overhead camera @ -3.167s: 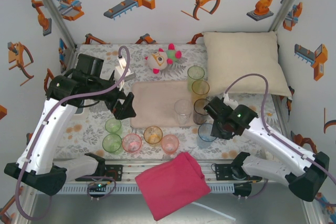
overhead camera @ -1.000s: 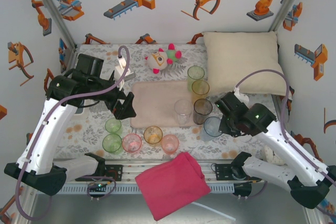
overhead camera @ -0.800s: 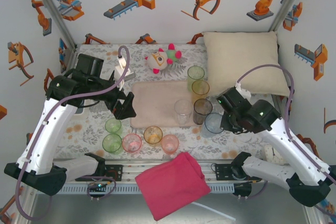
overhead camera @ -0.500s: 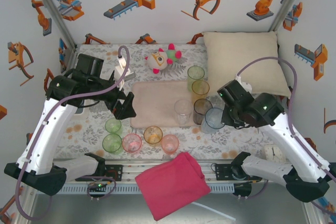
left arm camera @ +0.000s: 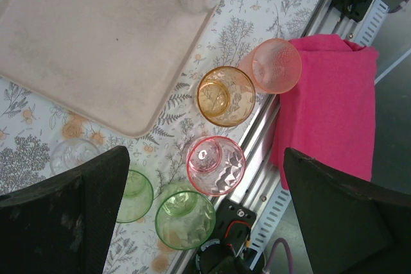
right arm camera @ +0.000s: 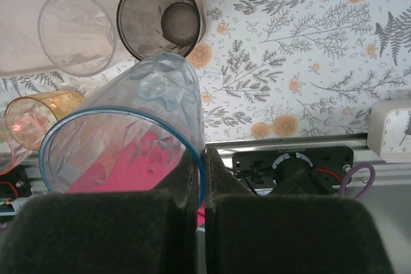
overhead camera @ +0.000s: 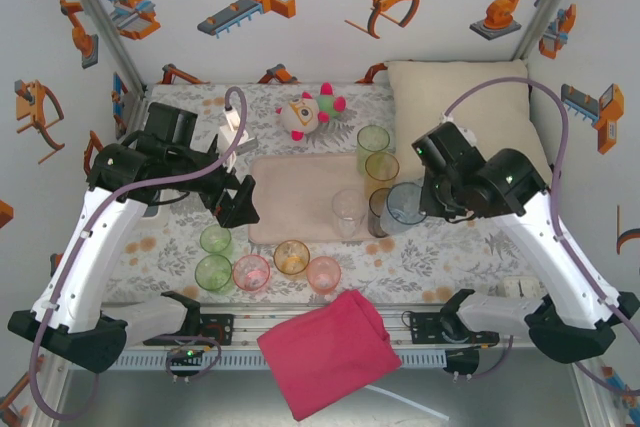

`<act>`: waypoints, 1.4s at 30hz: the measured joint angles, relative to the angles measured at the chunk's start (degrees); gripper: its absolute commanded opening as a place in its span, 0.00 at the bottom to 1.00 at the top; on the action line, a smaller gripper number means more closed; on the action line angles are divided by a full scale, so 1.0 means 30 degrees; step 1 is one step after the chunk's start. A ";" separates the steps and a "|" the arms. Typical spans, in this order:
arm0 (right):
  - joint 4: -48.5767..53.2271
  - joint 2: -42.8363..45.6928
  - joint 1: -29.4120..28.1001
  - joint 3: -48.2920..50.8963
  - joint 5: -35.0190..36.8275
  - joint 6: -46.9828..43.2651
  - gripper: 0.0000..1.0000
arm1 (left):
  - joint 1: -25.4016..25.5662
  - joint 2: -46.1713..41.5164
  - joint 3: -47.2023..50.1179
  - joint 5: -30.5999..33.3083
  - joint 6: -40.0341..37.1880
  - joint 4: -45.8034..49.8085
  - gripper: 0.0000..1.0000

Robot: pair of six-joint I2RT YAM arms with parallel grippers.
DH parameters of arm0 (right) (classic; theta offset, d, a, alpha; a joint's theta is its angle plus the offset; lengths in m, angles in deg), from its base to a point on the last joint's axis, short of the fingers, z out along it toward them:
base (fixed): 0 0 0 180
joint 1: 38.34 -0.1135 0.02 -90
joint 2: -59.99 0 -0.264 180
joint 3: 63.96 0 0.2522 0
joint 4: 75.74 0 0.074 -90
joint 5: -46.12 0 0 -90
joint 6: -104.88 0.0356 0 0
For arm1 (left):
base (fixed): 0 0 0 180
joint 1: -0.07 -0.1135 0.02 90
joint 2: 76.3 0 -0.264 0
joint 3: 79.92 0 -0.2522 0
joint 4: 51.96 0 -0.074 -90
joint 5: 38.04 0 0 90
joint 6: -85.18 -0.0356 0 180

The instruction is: Place the glasses into the tray

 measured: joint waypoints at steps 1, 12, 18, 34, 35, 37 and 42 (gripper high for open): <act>0.0066 -0.0240 0.0022 -0.0437 -0.0007 -0.0168 0.01 | -0.0022 0.0000 0.0000 0.0000 0.0000 0.0000 0.97; 0.0423 -0.3381 0.0270 -0.5472 -0.0452 -0.1800 0.01 | -0.0328 -0.0073 0.0000 -0.0066 0.0066 0.0000 0.97; 0.0044 -0.5574 0.0444 -0.7220 -0.0940 -0.2594 0.01 | -0.0466 -0.0248 0.0000 -0.0168 0.0109 0.0000 0.97; -0.2018 -0.9442 0.1144 -0.9224 -0.2594 -0.3730 0.01 | -0.0714 -0.0415 0.0000 -0.0233 0.0131 0.0000 0.97; -0.2098 -0.9573 0.1151 -0.9231 -0.2659 -0.3738 0.01 | -0.0714 -0.0423 0.0000 -0.0233 0.0131 0.0007 0.97; -0.2222 -0.9792 0.1151 -0.9231 -0.2805 -0.3796 0.01 | -0.0721 -0.0437 0.0000 -0.0270 0.0131 0.0000 0.97; -0.2579 -1.0178 0.1166 -0.9231 -0.2965 -0.3971 0.01 | -0.0736 -0.0481 0.0000 -0.0299 0.0131 0.0000 0.97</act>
